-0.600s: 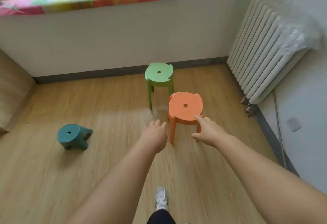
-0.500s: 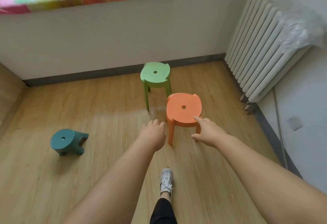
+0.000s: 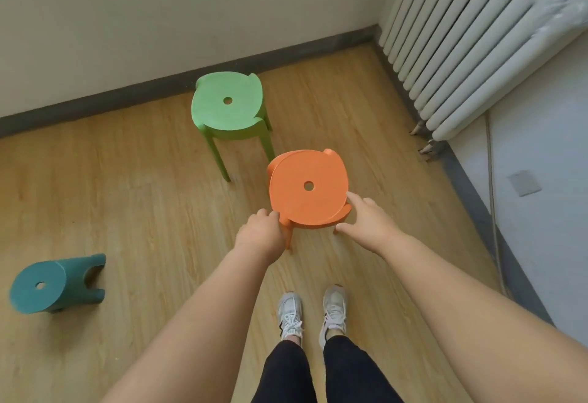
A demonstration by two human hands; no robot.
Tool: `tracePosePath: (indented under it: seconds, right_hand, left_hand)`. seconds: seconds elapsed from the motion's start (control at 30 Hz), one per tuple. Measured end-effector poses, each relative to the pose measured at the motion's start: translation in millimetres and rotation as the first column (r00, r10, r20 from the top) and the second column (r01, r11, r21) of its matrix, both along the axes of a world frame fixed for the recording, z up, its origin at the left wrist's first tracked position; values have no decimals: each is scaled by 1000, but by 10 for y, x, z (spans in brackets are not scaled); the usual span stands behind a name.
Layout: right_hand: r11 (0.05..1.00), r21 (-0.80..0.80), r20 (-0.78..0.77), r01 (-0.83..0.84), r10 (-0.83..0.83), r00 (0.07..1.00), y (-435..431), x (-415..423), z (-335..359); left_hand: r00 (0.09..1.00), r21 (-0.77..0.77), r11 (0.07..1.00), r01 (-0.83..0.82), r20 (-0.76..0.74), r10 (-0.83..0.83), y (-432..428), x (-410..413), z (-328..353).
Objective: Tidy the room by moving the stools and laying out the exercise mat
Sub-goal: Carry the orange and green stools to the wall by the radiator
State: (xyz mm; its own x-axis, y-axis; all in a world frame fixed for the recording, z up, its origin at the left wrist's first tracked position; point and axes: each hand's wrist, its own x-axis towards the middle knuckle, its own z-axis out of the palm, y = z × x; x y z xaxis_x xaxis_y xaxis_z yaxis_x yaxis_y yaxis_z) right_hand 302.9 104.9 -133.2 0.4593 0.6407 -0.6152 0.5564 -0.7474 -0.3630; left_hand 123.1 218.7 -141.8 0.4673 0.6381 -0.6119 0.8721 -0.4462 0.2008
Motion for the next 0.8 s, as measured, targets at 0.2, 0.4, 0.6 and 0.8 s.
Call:
tracePosePath:
  seconds: [0.2,0.4,0.6,0.8]
  right_hand:
    - [980,-26,-114,198,-200,973,229,325,-980]
    - [929,-11,-198,371,-366,909,500,733,-1963]
    - [861,-11,-355,508,-478,803,699,976,-2474]
    - [762,-112,-521,638,-592,615,747,1012,-2799]
  left_hand:
    - [998,-57,996,-66,-3,66,86,88,-921]
    - [962,-157,950,-270,4,274,371,351,-1870]
    - [771,-308,755,-578,95,629,633,595,-2415]
    - [647,-391,630,-671,108,755,803,533,-2696]
